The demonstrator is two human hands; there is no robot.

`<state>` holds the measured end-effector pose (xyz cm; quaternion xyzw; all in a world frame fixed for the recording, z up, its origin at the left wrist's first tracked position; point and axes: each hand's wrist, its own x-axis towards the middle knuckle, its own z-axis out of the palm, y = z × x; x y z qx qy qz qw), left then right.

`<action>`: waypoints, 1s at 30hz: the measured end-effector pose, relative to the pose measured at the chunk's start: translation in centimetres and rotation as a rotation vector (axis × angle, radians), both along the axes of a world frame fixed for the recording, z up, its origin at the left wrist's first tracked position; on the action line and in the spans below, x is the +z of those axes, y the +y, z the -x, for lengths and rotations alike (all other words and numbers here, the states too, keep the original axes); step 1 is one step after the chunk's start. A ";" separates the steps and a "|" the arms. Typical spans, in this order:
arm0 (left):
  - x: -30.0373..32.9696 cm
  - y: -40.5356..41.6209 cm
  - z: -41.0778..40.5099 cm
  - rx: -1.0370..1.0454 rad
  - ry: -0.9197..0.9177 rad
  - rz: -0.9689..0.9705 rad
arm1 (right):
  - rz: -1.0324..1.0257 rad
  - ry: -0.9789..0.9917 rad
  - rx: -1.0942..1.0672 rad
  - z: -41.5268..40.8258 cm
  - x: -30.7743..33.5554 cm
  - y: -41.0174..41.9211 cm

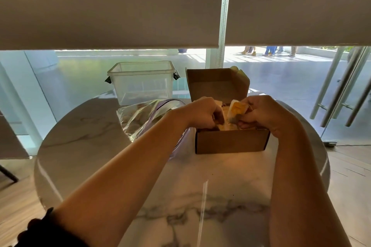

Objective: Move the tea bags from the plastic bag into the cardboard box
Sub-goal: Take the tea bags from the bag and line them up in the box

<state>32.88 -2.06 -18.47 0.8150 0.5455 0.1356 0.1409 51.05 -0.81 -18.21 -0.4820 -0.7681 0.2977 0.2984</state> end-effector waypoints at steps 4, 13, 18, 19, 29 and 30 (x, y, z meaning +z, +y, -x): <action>-1.0 0.9 0.2 -0.010 -0.032 -0.129 | 0.073 -0.163 0.037 0.8 -0.2 0.5; -1.8 0.8 0.3 -0.034 -0.018 -0.287 | 0.113 -0.156 0.107 1.9 -0.2 1.0; -1.8 0.8 0.7 -0.062 -0.046 -0.291 | 0.196 -0.298 0.116 2.9 -0.6 1.6; -1.7 0.6 0.8 -0.070 -0.056 -0.279 | 0.203 -0.317 0.102 3.0 -0.7 1.6; 1.9 -6.2 5.0 0.114 -0.063 -0.474 | 0.031 -0.044 0.105 2.9 -0.2 0.4; 1.8 -7.0 6.0 0.166 -0.028 -0.497 | -0.041 0.011 0.111 3.3 0.0 0.0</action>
